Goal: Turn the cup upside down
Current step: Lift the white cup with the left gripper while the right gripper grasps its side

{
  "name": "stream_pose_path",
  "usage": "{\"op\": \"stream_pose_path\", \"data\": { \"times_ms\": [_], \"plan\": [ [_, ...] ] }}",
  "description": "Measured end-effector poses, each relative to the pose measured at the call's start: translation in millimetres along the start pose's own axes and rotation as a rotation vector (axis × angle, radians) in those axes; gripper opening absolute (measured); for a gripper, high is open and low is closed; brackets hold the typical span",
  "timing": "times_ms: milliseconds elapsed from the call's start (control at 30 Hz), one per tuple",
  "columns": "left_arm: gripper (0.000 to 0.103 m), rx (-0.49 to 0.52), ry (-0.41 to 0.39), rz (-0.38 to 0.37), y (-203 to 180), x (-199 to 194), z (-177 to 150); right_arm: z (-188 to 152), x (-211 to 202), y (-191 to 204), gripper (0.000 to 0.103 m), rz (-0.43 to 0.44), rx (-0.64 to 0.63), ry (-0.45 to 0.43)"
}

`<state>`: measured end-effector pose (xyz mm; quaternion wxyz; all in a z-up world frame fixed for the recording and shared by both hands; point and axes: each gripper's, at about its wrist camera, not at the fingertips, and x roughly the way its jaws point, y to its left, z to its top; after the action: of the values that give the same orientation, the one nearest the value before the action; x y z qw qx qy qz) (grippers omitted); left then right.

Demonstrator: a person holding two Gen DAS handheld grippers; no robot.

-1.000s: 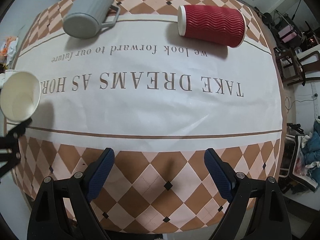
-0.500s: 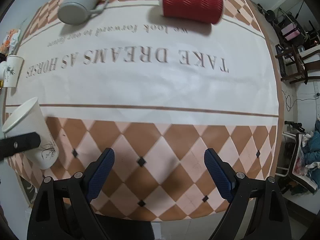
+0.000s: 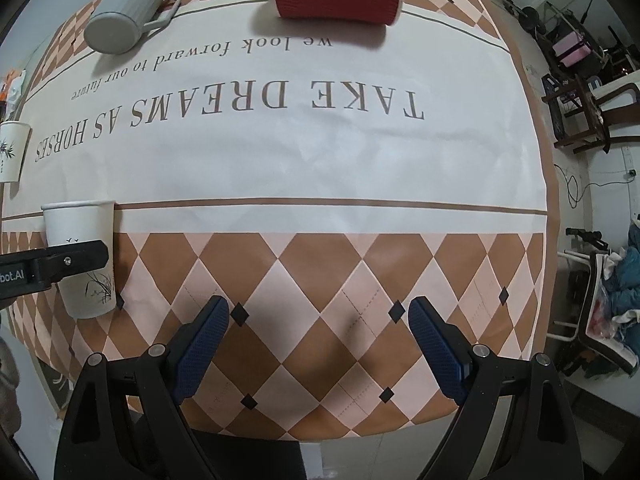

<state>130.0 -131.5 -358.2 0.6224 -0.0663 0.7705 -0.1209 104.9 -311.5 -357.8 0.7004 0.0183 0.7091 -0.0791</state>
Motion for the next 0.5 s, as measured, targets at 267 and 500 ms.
{"op": "stream_pose_path", "data": {
  "times_ms": [267, 500],
  "plan": [
    [0.099, 0.011, -0.083, 0.018, 0, -24, -12, -5, -8, -7, 0.092, -0.006, 0.028, -0.012],
    [0.101, 0.121, -0.340, 0.224, 17, -98, -49, -18, -61, 19, 0.098, -0.080, -0.113, -0.217]
  ]
}}
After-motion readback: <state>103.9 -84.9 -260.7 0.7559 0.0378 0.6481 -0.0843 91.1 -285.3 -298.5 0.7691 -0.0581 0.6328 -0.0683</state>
